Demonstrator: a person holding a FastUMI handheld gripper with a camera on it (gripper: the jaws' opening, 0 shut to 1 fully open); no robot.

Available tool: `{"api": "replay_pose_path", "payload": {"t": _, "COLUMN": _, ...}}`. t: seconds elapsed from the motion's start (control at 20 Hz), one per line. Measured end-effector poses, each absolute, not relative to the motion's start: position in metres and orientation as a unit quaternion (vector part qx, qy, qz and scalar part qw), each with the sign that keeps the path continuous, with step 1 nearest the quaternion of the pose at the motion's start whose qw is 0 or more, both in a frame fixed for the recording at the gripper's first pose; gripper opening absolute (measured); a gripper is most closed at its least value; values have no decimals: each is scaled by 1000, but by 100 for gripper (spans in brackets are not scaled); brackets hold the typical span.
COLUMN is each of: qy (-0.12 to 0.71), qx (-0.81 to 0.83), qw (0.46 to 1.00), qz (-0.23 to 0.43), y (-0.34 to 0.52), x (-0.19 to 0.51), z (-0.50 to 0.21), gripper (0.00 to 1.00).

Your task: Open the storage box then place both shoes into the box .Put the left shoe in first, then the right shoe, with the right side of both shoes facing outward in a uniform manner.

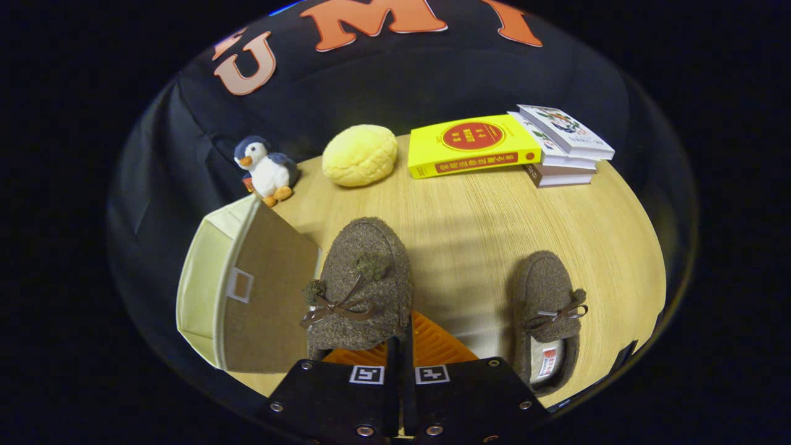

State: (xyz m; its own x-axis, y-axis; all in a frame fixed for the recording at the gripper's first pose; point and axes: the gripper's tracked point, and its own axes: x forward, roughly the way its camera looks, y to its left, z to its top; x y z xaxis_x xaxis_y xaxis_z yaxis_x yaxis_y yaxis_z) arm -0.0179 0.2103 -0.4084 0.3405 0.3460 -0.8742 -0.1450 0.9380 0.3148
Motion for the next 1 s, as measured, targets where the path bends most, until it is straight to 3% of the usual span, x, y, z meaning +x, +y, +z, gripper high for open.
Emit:
{"api": "replay_pose_path", "payload": {"t": 0.5, "qy": 524, "qx": 119, "qw": 816, "qz": 216, "y": 348, "x": 0, "z": -306, "gripper": 4}}
{"api": "replay_pose_path", "payload": {"t": 1.0, "qy": 594, "qx": 59, "qw": 773, "qz": 217, "y": 442, "x": -35, "z": -368, "gripper": 4}}
